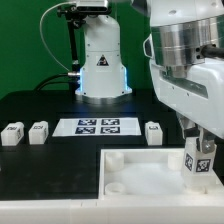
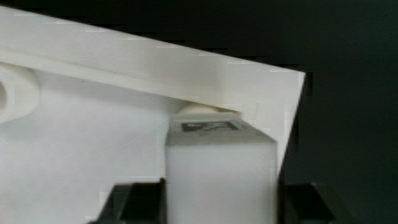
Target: Assemble one leg
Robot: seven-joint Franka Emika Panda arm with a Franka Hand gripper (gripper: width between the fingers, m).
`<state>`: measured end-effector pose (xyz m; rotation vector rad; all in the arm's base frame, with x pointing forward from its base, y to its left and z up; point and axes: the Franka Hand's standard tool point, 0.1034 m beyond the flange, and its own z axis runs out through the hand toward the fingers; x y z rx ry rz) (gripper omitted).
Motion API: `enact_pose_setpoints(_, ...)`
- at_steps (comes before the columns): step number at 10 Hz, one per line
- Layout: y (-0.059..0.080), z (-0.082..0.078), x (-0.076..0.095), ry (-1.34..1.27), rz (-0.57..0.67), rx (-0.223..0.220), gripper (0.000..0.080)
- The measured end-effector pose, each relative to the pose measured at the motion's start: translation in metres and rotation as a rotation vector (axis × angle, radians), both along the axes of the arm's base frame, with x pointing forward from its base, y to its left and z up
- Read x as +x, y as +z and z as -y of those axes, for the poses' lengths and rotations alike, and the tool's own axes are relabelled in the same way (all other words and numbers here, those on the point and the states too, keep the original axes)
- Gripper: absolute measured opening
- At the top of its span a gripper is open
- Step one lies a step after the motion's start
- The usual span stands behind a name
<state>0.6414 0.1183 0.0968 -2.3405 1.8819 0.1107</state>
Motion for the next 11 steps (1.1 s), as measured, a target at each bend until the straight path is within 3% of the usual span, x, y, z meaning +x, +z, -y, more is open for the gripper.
enact_pose_setpoints(1,0.0,0.0,0.0,0.003,0.0,0.0,0.0291)
enact_pose_setpoints(2,0.0,0.0,0.0,0.072,0.01,-0.004,0.0484)
enact_pose_setpoints(3,-0.002,0.0,-0.002,0.265,0.024,-0.019,0.0595)
enact_pose_setpoints(4,-0.002,-0.002,-0.003,0.444,0.047,-0.027,0.0633)
enact_pose_setpoints(7,-0.004,-0.003,-0.004,0.839,0.096,-0.045,0.0646)
enact_pose_setpoints(8,-0.01,-0.008,-0.008,1.012,0.086,-0.1,0.0649)
enact_pose_setpoints(9,-0.013,-0.011,-0.01,1.194,0.093,-0.118,0.0649)
enact_pose_setpoints(10,-0.015,-0.009,-0.01,1.334,0.105,-0.116,0.0649)
enact_pose_setpoints(11,-0.015,-0.01,-0.01,1.281,0.105,-0.109,0.0649)
